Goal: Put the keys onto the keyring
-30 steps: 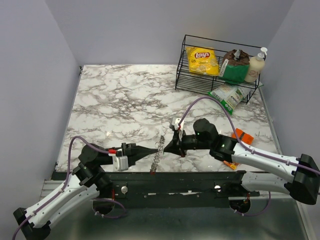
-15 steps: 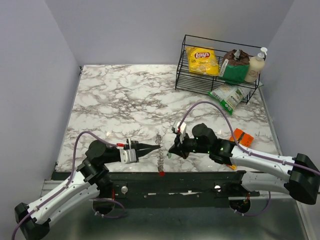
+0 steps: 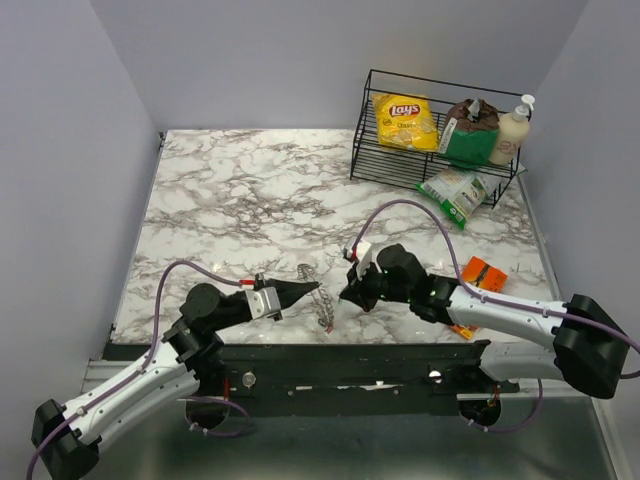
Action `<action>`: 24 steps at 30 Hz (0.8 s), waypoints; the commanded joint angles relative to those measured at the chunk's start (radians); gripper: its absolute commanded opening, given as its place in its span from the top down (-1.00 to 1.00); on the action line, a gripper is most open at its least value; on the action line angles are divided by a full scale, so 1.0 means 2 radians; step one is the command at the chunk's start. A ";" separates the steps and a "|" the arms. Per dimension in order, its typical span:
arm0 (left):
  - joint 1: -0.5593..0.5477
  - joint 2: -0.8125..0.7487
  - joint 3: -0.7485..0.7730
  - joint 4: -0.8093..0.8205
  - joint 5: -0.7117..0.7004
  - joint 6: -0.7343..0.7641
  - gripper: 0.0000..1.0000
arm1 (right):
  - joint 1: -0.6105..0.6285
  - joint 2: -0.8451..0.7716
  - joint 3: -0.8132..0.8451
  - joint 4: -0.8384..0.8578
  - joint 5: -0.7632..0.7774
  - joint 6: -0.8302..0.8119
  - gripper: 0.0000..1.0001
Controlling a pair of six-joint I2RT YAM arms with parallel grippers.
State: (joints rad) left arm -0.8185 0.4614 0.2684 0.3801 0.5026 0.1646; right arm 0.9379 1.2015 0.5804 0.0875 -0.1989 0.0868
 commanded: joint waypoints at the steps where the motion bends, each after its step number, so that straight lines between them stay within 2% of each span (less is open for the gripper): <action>1: 0.000 -0.001 -0.008 0.040 -0.052 -0.010 1.00 | -0.019 0.019 -0.001 0.021 0.010 0.010 0.99; 10: -0.001 0.010 -0.044 0.067 -0.128 -0.029 1.00 | -0.062 0.032 -0.004 0.015 0.012 0.032 0.99; 14: -0.001 0.034 -0.053 0.083 -0.139 -0.032 1.00 | -0.069 0.042 -0.001 0.007 0.018 0.041 0.99; 20: 0.000 0.100 -0.055 0.127 -0.162 -0.026 1.00 | -0.079 0.047 -0.003 0.003 0.032 0.055 0.99; 24: 0.008 0.180 -0.032 0.134 -0.175 -0.019 1.00 | -0.093 0.047 -0.004 0.001 0.034 0.066 0.99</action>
State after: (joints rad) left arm -0.8169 0.7029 0.1574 0.5667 0.2176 0.1112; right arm 0.7776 1.2907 0.5804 0.1017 -0.1684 0.1860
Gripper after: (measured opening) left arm 0.007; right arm 0.012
